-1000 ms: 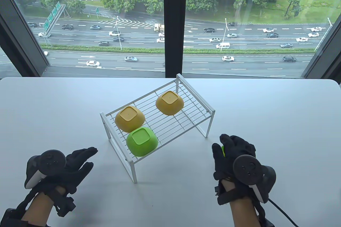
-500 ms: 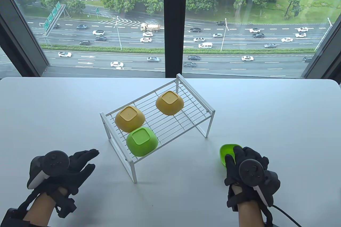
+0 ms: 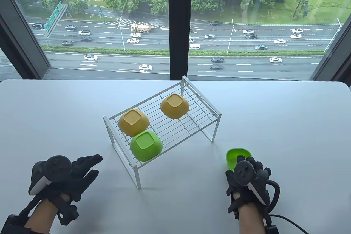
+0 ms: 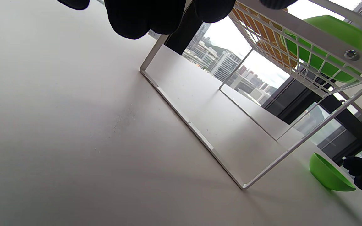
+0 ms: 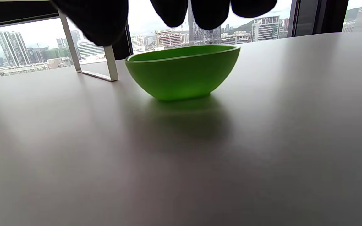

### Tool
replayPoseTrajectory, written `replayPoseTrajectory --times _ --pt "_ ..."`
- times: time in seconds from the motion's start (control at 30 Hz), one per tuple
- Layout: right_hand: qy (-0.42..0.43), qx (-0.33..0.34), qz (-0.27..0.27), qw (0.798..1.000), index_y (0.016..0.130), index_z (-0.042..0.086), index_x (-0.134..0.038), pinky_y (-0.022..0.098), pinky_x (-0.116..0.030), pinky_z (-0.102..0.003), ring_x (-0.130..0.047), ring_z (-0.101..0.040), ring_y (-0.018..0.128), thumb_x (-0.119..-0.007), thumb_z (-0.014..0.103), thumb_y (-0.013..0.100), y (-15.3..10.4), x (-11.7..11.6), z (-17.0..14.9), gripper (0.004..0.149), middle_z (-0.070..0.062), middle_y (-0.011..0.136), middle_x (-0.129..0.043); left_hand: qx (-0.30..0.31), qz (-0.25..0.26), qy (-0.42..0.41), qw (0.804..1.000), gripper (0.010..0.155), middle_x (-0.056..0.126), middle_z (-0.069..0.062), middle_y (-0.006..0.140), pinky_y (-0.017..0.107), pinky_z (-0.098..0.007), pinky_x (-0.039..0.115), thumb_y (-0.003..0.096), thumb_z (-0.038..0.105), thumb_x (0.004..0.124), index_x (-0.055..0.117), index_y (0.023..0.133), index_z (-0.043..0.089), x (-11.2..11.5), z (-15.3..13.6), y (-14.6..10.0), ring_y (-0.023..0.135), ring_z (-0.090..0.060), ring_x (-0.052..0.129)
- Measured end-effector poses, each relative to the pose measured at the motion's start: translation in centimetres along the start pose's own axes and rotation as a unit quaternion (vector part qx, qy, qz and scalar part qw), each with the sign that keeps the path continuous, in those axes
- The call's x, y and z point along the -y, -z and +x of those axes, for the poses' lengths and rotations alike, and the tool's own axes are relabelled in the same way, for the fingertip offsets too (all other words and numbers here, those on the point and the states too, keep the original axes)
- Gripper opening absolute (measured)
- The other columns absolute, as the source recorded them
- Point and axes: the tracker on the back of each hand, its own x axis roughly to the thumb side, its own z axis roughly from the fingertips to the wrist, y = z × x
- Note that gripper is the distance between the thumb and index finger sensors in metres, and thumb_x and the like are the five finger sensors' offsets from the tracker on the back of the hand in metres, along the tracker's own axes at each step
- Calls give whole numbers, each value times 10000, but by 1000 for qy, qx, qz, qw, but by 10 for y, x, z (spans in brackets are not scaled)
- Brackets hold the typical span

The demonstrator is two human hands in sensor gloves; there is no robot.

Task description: Flip small dish upside down onto kitchen shelf

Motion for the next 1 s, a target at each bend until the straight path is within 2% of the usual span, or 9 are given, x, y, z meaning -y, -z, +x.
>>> replayPoseTrajectory --times 0.17,0.37,0.77,1.0 --pt "-20 -5 13 1000 1086 243 -576 719 -301 -695 -418 -461 1012 -801 499 500 4 -5 -4 678 -184 1143 -447 -1 -1 0 1000 669 571 -112 1152 745 -690 529 476 547 588 545 1097 303 0 0 0 996 -400 667" --pt "-76 -18 -1 997 1028 236 -676 719 -324 -695 -473 -455 996 -836 466 484 4 -6 2 612 -182 1130 -489 -1 -1 0 1000 670 571 -113 1152 745 -691 529 476 547 588 544 1097 302 0 0 0 997 -400 665" --pt "-100 -12 13 995 934 208 -744 735 -336 -662 -514 -438 985 -886 402 457 5 -10 9 535 -163 1106 -542 -3 -6 -3 1000 669 570 -113 1152 744 -690 530 477 547 587 545 1097 301 1 2 0 996 -401 666" --pt "-96 8 10 995 888 210 -770 732 -434 -641 -643 -439 938 -893 352 454 4 -8 10 473 -129 1031 -705 -1 -4 -4 1000 668 569 -114 1152 745 -690 530 477 547 586 544 1097 302 0 2 0 996 -400 666"
